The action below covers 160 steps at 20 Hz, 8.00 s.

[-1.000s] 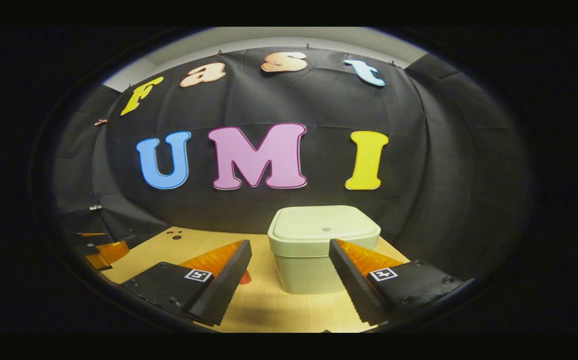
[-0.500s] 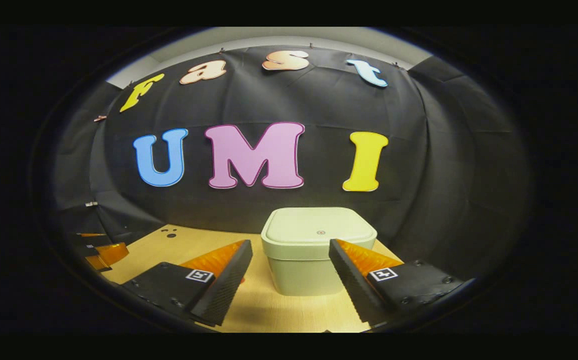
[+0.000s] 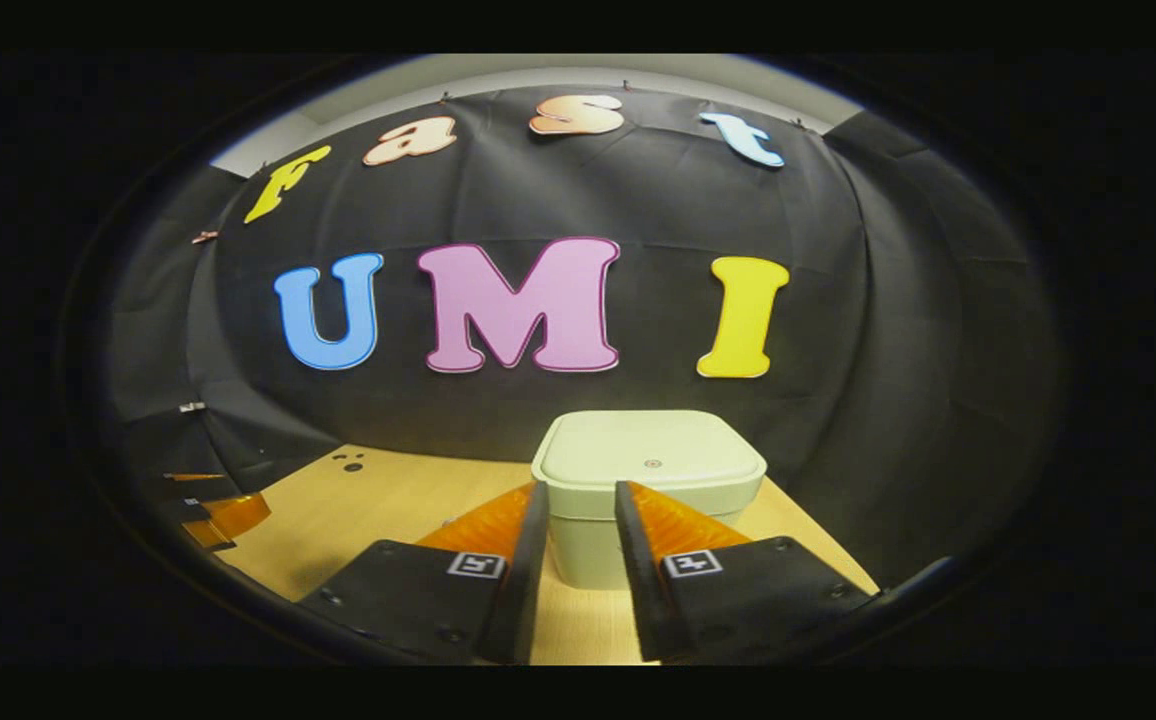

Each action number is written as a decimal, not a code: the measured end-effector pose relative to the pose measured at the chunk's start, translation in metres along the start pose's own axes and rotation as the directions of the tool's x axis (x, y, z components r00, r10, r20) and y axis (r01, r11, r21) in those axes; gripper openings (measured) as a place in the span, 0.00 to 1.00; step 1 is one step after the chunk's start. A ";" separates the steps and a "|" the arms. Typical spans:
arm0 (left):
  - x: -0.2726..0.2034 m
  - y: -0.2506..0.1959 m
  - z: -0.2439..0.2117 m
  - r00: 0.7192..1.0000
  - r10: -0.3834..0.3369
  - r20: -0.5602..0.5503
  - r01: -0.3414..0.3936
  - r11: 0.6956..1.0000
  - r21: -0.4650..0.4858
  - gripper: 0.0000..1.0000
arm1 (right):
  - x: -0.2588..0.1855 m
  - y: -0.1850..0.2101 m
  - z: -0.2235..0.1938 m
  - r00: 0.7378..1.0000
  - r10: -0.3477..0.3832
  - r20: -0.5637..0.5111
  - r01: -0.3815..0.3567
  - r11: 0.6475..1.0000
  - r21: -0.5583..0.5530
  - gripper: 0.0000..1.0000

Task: Press the lid of the desktop garbage bin to open it, pick up the crumpled paper on the desktop and throw it into the bin, then pick up the pop can on the desktop and drop it into the bin, and finally close the garbage bin lid.

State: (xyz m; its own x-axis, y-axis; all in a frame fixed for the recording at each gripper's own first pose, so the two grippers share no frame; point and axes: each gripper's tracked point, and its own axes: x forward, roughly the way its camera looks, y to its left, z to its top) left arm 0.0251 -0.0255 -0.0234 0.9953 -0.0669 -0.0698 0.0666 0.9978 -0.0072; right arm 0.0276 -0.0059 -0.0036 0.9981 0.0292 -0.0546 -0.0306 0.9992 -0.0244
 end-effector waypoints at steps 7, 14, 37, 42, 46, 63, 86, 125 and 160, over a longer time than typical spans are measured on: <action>-0.002 -0.006 -0.003 1.000 -0.025 0.000 0.025 1.000 0.008 0.96 | 0.001 0.002 -0.009 0.999 0.025 -0.032 -0.026 0.999 -0.021 0.12; -0.003 -0.003 -0.011 1.000 -0.008 -0.020 0.008 1.000 0.003 0.96 | 0.020 -0.007 0.012 0.997 0.075 -0.032 -0.076 0.997 -0.028 0.01; -0.003 0.022 -0.033 0.991 0.106 -0.083 -0.106 0.994 0.010 0.96 | 0.109 -0.051 -0.019 0.982 0.005 -0.190 -0.018 0.998 -0.065 0.01; -0.004 0.020 -0.031 0.992 0.097 -0.078 -0.096 0.995 0.014 0.97 | 0.106 -0.053 -0.007 0.988 -0.010 -0.153 -0.005 0.995 -0.100 0.05; -0.008 0.024 -0.029 0.993 0.098 -0.061 -0.098 0.995 0.004 0.96 | 0.078 -0.049 0.018 0.998 0.000 -0.066 -0.012 0.986 -0.167 0.05; 0.056 0.052 -0.120 0.976 0.060 -0.209 -0.064 0.998 -0.010 0.97 | 0.015 -0.071 -0.014 0.989 -0.066 -0.136 0.069 0.998 0.016 0.00; 0.154 0.048 -0.243 0.884 0.086 -0.459 -0.068 0.996 0.055 0.82 | 0.018 -0.085 -0.083 0.943 -0.054 -0.327 0.075 0.996 0.051 0.99; 0.142 -0.198 0.071 0.935 -0.355 -0.012 0.355 0.932 0.070 0.29 | 0.009 -0.108 -0.153 0.924 0.078 -0.374 -0.021 0.988 0.155 0.99; 0.131 -0.111 0.042 0.989 -0.144 -0.038 0.146 0.988 0.043 0.96 | 0.009 -0.061 -0.180 0.889 0.190 -0.417 -0.141 0.979 0.144 0.99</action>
State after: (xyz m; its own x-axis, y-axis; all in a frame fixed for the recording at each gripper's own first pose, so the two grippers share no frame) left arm 0.1508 -0.1450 0.0105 0.9720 -0.2099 -0.1060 0.2137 0.9766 0.0257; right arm 0.0288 -0.0716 -0.1824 0.8589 0.2047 -0.4695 -0.1633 0.9783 0.1278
